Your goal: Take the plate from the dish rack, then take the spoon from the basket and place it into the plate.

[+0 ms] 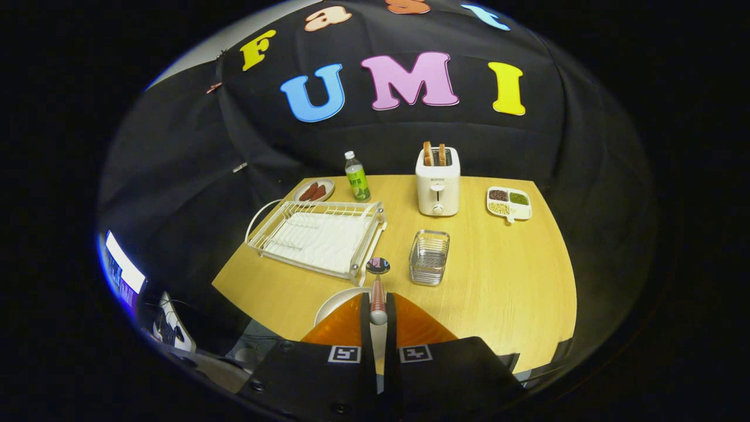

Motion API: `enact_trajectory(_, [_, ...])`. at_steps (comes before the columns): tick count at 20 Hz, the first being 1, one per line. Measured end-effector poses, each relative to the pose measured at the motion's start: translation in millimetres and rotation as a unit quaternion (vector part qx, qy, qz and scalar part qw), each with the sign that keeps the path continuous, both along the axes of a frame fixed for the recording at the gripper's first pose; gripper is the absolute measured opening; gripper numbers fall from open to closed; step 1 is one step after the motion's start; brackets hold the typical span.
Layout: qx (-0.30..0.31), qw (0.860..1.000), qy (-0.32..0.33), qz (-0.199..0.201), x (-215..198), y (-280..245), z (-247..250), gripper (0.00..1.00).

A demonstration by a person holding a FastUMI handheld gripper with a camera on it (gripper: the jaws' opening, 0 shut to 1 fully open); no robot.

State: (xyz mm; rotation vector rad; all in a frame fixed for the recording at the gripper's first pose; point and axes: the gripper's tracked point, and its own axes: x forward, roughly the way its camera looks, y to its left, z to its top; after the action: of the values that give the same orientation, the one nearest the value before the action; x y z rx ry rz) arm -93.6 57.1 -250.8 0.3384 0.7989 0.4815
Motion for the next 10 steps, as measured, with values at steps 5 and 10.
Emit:
enact_trajectory(5, [-0.029, 0.999, 0.012, 0.04, -19.3, 37.1, -28.1, 0.09])
enact_trajectory(10, [-0.043, 0.997, 0.039, 0.052, -25.4, 62.0, -60.7, 0.09])
